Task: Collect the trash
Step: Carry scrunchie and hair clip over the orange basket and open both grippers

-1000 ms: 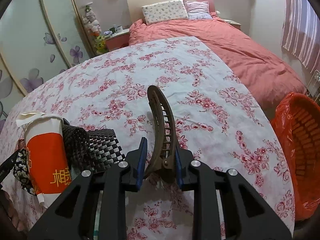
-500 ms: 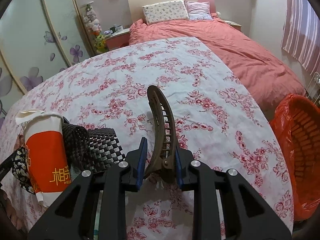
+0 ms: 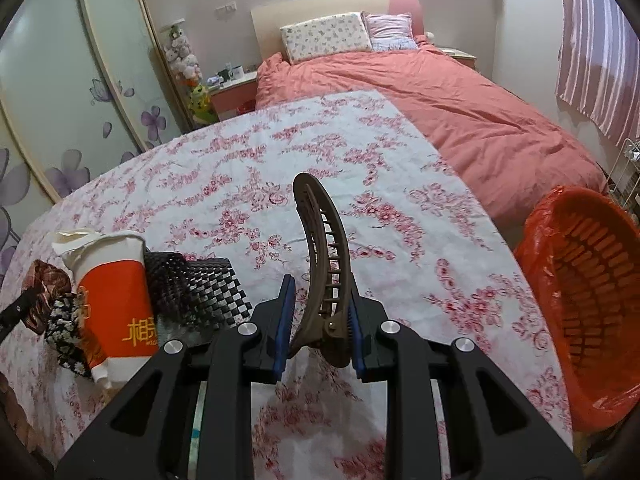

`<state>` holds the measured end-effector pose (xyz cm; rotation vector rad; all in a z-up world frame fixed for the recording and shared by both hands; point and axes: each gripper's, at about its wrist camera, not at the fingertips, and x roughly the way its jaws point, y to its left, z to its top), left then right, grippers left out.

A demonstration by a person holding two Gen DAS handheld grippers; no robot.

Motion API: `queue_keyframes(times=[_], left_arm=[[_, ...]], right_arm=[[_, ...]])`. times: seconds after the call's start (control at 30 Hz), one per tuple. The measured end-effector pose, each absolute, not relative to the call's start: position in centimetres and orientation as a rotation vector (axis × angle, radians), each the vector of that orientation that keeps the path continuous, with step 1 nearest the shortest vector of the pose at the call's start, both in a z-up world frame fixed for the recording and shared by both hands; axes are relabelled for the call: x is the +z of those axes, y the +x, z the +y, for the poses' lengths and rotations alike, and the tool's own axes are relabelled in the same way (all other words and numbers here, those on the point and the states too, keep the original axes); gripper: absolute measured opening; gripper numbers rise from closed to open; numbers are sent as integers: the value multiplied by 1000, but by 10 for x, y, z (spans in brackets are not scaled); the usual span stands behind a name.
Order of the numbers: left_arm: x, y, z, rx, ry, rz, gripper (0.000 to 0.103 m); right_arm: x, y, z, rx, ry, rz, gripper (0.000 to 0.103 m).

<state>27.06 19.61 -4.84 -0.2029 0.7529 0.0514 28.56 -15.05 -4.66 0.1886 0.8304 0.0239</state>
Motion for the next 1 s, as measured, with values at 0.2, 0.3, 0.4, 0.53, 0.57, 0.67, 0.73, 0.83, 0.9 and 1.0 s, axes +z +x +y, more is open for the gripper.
queue_keyframes(times=[0.2,0.3,0.4,0.53,0.57,0.67,0.73,0.83,0.9,1.0], left_arm=[[-16,257,179,20,-187,688,14],[1,249,164,-12,-175,654,14],[16,242,144,-60,-159,630,14],[30,233,114,-121,-138,602,14],[33,231,106,-138,-133,596,14],[39,227,82,-188,-124,585,14],[42,225,67,-220,-123,581,14],[46,224,41,-273,-121,578,14],[47,223,23,-313,-119,578,14],[47,222,-5,-370,-106,579,14]], right_arm=[[-29,266,-160,26,195,784,25],[-17,252,-167,29,206,751,25],[-7,239,-176,24,216,723,25],[4,222,-188,11,227,682,25],[7,218,-192,8,233,672,25],[12,207,-203,-1,252,648,25],[14,199,-211,-11,260,632,25],[17,190,-223,-34,271,609,25],[18,186,-232,-51,280,598,25],[19,180,-246,-78,296,582,25]])
